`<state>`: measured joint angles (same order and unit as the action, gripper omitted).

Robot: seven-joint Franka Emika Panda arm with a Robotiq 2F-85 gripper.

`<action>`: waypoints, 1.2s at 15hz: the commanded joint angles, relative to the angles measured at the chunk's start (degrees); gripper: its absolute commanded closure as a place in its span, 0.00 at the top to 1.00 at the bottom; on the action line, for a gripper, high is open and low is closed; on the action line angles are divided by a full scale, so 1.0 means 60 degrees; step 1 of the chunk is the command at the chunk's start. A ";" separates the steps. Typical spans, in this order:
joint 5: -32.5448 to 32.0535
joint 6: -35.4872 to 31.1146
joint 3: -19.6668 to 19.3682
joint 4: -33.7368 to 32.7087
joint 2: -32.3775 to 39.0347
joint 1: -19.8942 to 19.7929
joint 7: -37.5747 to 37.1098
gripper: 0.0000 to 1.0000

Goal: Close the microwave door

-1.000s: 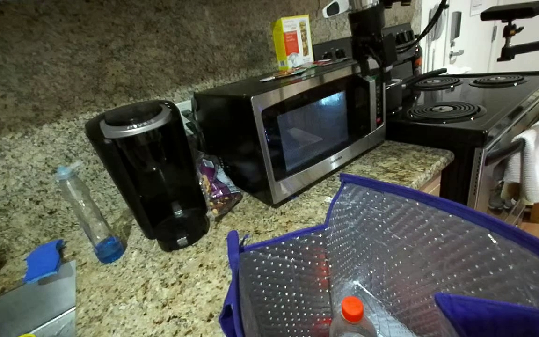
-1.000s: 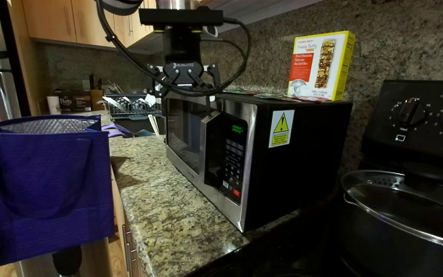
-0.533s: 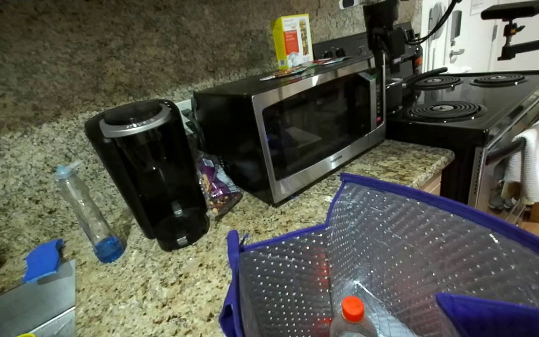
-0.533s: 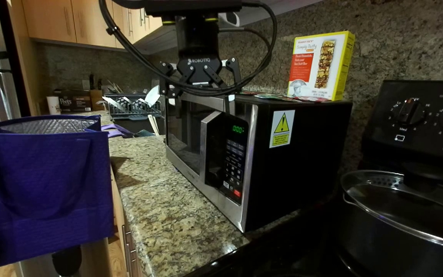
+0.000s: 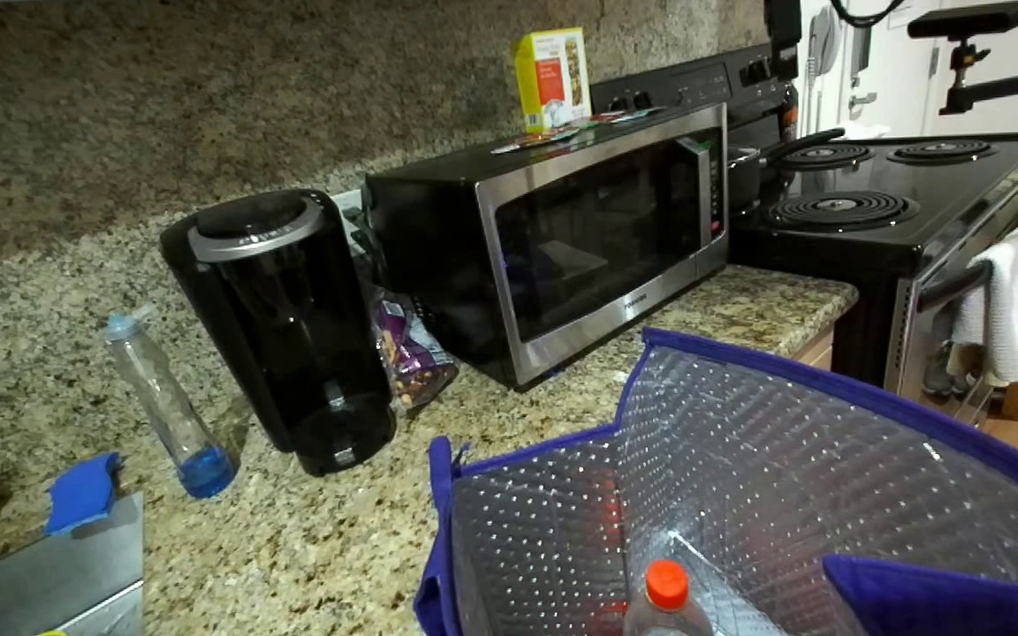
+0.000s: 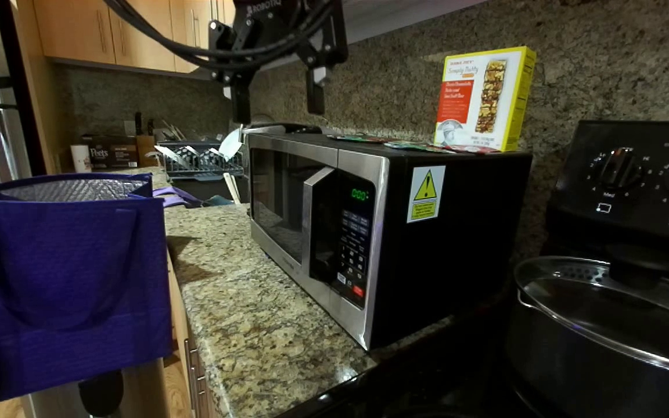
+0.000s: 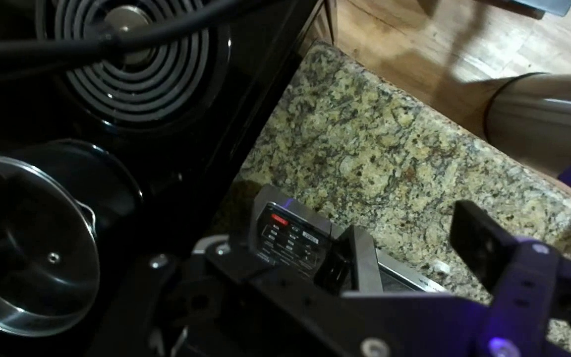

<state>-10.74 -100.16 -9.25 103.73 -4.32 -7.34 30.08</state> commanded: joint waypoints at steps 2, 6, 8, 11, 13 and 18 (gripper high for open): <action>0.0334 0.0291 0.0105 0.0899 -0.1221 0.0007 -0.2427 1.00; 0.0808 0.0013 0.0121 0.1251 -0.1666 -0.0038 -0.4323 1.00; 0.0951 -0.0169 0.0163 0.1349 -0.1793 -0.0072 -0.5287 1.00; 0.0905 -0.0633 0.0253 0.1488 -0.1934 -0.0142 -0.6759 1.00; 0.0741 -0.0420 0.0199 0.1148 -0.1652 -0.0079 -0.6279 1.00; 0.0744 -0.0661 0.0236 0.1242 -0.1713 -0.0095 -0.6598 1.00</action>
<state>-6.44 -104.23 -8.32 111.33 -14.68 -7.32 -9.66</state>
